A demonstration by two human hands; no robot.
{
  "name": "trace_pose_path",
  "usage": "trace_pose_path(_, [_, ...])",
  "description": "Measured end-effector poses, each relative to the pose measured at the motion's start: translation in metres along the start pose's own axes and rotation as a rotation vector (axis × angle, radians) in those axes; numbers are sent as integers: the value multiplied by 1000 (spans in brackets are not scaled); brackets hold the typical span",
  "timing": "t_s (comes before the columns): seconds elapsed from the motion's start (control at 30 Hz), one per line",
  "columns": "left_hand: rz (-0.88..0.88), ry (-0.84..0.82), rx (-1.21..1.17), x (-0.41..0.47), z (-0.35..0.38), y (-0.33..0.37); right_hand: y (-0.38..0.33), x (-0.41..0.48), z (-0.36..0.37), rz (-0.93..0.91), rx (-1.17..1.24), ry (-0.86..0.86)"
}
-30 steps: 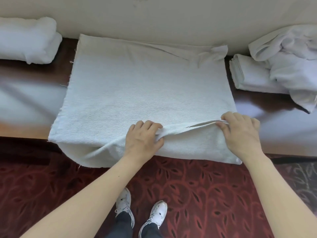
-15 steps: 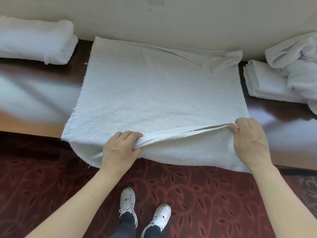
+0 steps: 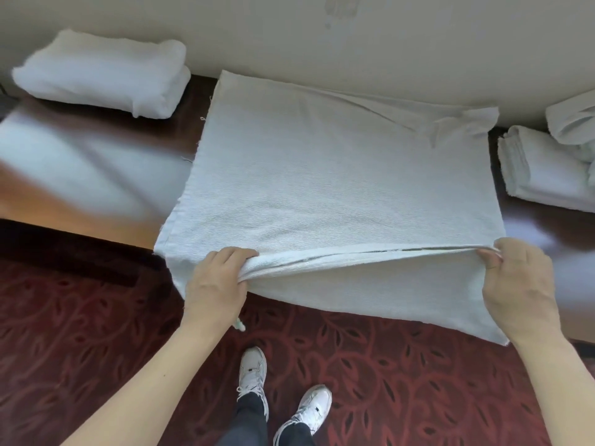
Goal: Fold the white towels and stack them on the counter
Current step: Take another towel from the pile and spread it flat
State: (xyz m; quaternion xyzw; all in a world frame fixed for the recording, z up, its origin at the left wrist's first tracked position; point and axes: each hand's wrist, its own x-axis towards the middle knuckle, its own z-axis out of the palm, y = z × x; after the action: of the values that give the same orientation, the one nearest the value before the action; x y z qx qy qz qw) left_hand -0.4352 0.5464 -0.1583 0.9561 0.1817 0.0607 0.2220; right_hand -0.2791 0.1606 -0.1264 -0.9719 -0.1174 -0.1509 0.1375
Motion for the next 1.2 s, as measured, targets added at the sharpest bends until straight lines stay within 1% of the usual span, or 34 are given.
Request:
trace_pose_path(0.13, [-97,49,-15,-2,-25,-23,1,2,-6,17,-3,21])
trace_pose_path(0.23, [-127,99,-4,3,-47,-36,2,10,-12,-38,-36,19])
trace_pose_path(0.4, [-107,60,-105,25,-93,-38,-3,25,-30,-43,-40,47])
trace_pose_path(0.5, [-102,6,-134,50,-109,-41,-7,43,-39,-50,-33,-1])
trace_pose_path(0.57, [-85,9,-176,71,-115,-42,-9,57,-42,-53,-24,-19])
trace_pose_path(0.67, [-68,27,-255,102,-120,-40,-9,77,-45,-50,-10,-23])
trace_pose_path(0.8, [-68,-53,-306,153,-117,-50,-11,106,-42,-32,-50,-61])
trace_pose_path(1.0, [-2,-145,-377,233,-105,-63,-24,141,-28,8,-91,-85])
trace_pose_path(1.13, [26,-179,-393,280,-99,-60,-32,168,-17,16,-130,-59])
trace_pose_path(1.2, [27,-185,-406,300,-95,-57,-33,179,-11,37,-141,-76])
